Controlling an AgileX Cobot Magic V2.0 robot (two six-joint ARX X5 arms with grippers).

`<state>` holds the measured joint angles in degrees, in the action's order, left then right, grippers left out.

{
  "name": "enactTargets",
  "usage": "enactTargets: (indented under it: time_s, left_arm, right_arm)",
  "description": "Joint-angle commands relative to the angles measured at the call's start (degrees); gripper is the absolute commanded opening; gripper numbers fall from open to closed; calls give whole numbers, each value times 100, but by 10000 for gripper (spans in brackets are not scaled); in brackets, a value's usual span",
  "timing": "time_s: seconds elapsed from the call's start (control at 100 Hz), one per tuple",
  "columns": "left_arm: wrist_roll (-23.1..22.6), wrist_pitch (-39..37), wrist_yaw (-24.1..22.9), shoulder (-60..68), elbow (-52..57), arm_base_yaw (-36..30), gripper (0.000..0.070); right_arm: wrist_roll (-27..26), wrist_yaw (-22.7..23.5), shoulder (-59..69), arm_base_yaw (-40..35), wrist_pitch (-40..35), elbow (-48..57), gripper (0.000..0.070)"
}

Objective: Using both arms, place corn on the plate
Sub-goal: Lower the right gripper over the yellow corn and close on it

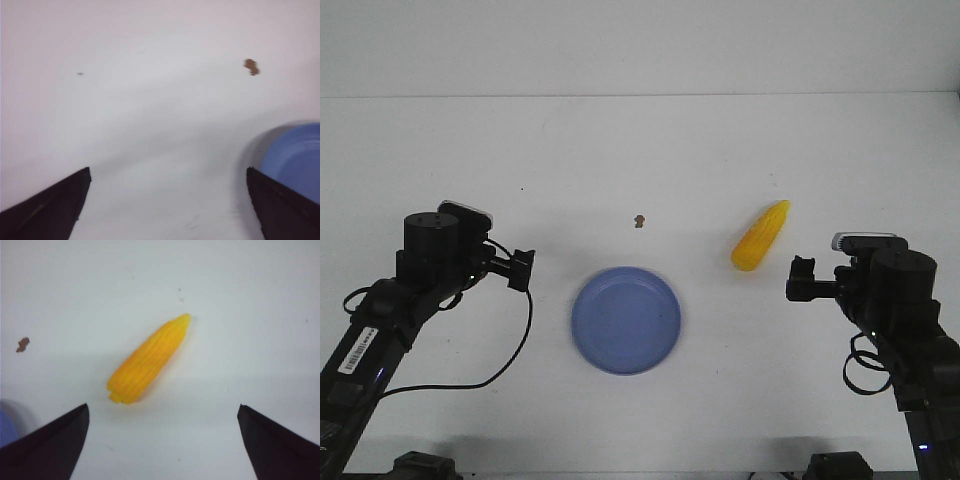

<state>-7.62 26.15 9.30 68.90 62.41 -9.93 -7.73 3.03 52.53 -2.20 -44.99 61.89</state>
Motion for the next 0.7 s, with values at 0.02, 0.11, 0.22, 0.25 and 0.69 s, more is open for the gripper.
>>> enactTargets:
  time_s: [0.02,0.11,0.22,0.25,0.69]
  left_arm:
    - [-92,9,-4,37,85,90,638]
    - [-85,13,-4,39,85,120,638]
    - [-66,0,-4,39,85,120,638]
    - [-63,-7,-4,39,85,120,638]
    - [-26,-57,-4,39,85,118,638]
  right_arm:
    - [-46,2,39,-4,101,127,622]
    - [-291,2,76,-4,229,127,622]
    - [-601,-7,267,-4,435,127,622]
    - [-660,-4,358,-4,509,127,622]
    - [-1381,-4,2553,-4,1858,133,622]
